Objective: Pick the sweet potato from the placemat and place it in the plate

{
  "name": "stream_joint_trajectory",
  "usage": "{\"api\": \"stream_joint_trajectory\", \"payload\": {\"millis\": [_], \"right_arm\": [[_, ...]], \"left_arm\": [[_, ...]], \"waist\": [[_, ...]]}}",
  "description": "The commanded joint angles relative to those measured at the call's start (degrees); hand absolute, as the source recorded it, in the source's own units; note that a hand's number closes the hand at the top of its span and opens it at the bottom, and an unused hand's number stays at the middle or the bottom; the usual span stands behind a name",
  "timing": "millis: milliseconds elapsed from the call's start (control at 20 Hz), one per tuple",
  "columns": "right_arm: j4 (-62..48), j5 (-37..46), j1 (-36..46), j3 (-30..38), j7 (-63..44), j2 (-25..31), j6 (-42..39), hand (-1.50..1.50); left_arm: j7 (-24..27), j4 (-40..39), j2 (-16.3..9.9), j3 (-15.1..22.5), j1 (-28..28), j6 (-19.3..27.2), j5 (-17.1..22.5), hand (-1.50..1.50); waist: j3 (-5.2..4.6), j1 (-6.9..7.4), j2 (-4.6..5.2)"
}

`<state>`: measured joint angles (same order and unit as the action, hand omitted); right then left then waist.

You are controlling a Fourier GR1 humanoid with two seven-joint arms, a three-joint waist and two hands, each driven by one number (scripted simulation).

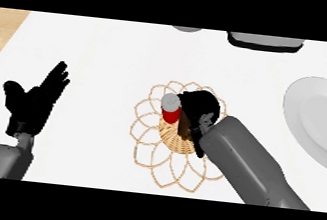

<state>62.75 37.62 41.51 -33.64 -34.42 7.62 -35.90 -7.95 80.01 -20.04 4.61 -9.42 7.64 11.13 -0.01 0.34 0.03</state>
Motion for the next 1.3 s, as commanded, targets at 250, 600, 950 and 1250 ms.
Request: {"api": "stream_joint_trajectory", "payload": {"millis": [250,600,950,1250], "right_arm": [[-10.0,10.0,-0.1,1.3,6.5,-3.0,4.6,-1.5],[-8.0,13.2,-0.7,3.0,4.1,-6.1,-1.7,-1.5],[-15.4,14.4,0.5,1.0,16.8,-4.9,-2.0,1.5],[-14.6,13.0,-2.0,0.3,13.6,-7.5,2.7,1.5]], "left_arm": [[3.1,-5.2,2.8,-2.2,-2.6,-2.0,-2.9,0.0],[-2.3,4.9,3.3,-2.2,2.8,-2.0,-3.8,0.0],[-2.0,1.4,4.2,-2.7,-0.1,-2.0,-4.9,0.0],[-2.7,1.3,5.3,-3.0,-1.9,-1.4,-5.9,0.0]], "waist": [[0.0,-0.13,0.06],[0.01,-0.03,-0.12],[0.02,0.11,0.04],[0.02,0.2,0.04]]}}
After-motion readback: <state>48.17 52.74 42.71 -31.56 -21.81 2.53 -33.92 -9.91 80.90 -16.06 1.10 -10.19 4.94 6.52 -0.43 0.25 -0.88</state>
